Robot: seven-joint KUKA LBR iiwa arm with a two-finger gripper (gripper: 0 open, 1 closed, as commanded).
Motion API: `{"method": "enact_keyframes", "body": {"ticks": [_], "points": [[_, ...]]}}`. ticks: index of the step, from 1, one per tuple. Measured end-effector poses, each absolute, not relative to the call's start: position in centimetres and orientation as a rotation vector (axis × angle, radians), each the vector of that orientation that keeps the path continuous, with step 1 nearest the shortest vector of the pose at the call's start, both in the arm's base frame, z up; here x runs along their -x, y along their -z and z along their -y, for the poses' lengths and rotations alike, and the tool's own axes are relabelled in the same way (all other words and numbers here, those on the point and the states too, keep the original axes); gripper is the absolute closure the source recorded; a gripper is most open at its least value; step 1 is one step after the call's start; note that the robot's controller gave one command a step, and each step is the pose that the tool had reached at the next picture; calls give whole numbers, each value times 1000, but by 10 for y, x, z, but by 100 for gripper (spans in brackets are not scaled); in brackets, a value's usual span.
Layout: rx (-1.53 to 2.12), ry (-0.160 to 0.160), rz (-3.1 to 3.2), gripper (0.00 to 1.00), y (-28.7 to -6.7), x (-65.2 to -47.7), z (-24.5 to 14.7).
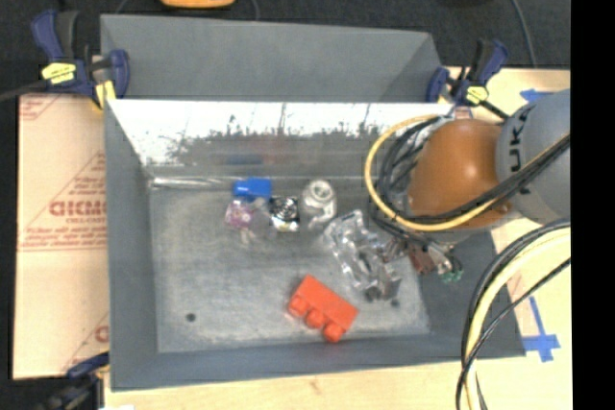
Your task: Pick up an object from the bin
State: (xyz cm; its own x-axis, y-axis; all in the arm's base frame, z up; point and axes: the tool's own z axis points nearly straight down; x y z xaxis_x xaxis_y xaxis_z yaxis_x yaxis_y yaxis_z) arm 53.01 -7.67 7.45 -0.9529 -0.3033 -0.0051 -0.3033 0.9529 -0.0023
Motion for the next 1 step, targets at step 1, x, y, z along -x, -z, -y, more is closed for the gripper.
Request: {"method": "enact_keyframes", "body": {"ticks": [1], "points": [[1315, 1, -2844, 100, -75, -535, 81]]}}
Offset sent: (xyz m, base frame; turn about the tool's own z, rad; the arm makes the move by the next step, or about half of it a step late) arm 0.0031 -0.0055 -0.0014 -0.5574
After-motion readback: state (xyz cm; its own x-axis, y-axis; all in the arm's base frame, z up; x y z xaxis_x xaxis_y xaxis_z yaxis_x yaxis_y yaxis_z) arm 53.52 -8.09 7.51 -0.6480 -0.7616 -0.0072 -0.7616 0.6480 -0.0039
